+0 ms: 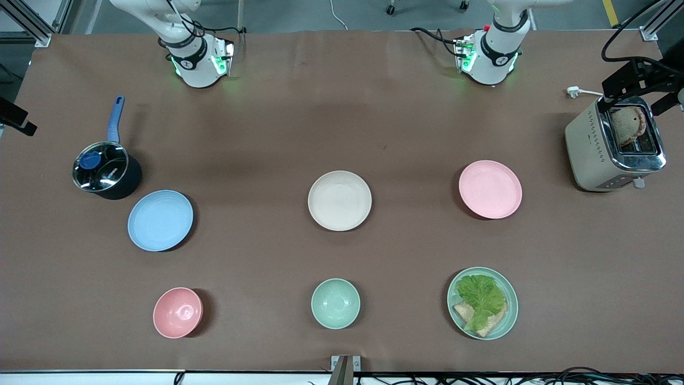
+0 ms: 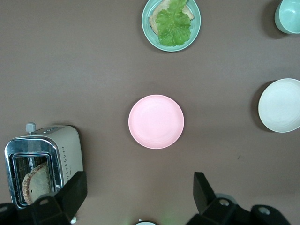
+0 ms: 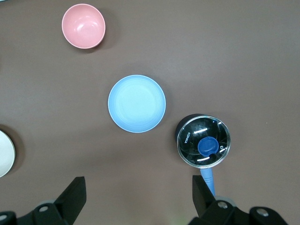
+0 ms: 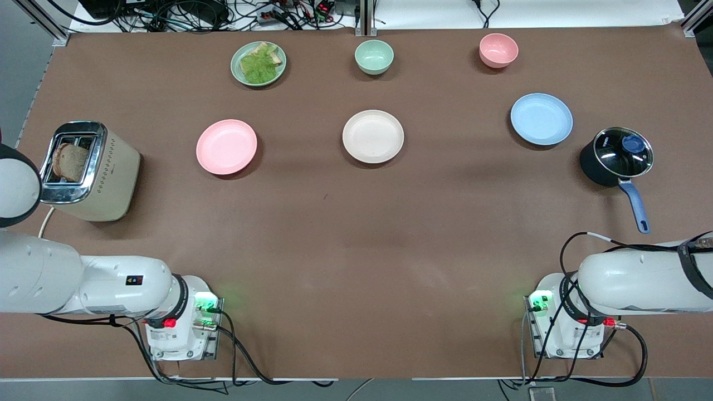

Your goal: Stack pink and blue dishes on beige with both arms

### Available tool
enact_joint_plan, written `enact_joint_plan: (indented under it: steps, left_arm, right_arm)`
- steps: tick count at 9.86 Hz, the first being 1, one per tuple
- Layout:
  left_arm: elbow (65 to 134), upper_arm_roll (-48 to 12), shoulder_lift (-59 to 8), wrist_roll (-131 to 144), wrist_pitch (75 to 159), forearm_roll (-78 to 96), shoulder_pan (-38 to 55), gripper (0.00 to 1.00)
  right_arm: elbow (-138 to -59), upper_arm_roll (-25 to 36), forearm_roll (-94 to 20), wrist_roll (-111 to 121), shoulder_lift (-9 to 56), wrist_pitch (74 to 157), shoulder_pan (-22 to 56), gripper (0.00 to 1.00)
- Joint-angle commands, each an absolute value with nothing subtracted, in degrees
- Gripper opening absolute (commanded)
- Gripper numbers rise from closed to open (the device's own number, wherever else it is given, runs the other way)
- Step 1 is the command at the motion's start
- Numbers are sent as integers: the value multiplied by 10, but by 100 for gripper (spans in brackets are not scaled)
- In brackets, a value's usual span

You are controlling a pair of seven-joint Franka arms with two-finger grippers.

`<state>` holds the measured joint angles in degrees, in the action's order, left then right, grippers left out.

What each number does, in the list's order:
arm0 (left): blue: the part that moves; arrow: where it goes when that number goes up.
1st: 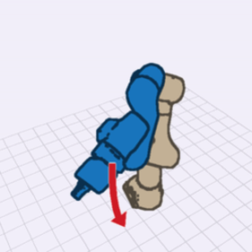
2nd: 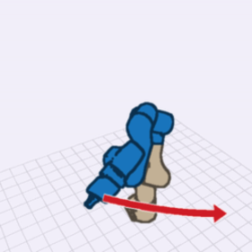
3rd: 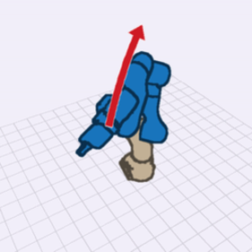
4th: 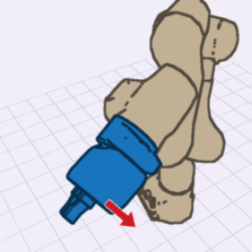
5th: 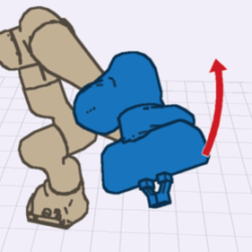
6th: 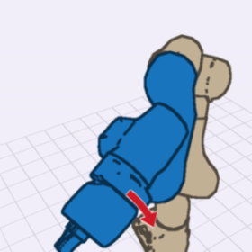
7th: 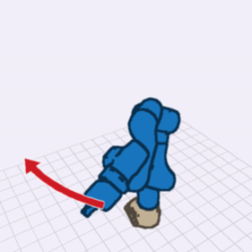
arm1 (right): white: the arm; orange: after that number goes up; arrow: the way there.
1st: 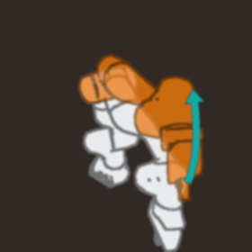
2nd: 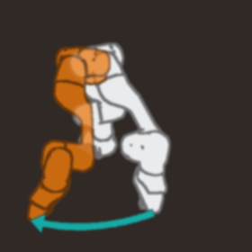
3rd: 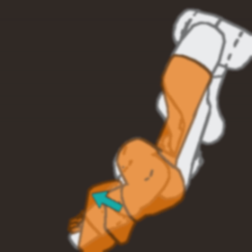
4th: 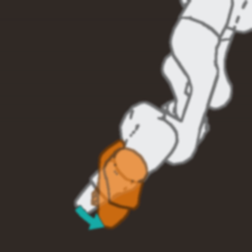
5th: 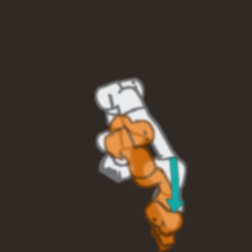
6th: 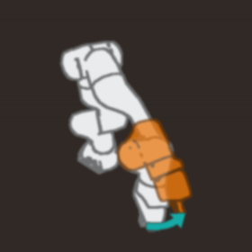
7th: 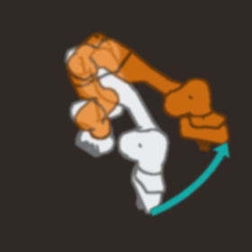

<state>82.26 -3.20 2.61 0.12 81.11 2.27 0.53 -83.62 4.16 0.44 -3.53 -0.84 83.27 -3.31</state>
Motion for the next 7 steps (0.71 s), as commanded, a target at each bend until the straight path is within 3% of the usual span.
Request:
enact_joint_plan:
  steps: [1,6,7]
  left_arm:
    - [850,-31,33,-5,810,32,10,100]
    - [853,-11,-9,-4,822,38,2,98]
    - [887,5,-21,-7,864,58,2,98]
  right_arm:
    - [-838,40,-3,-43,-12,828,-34,100]
    - [-837,40,0,-38,12,838,-39,100]
    - [-838,41,-5,-26,35,866,-38,100]
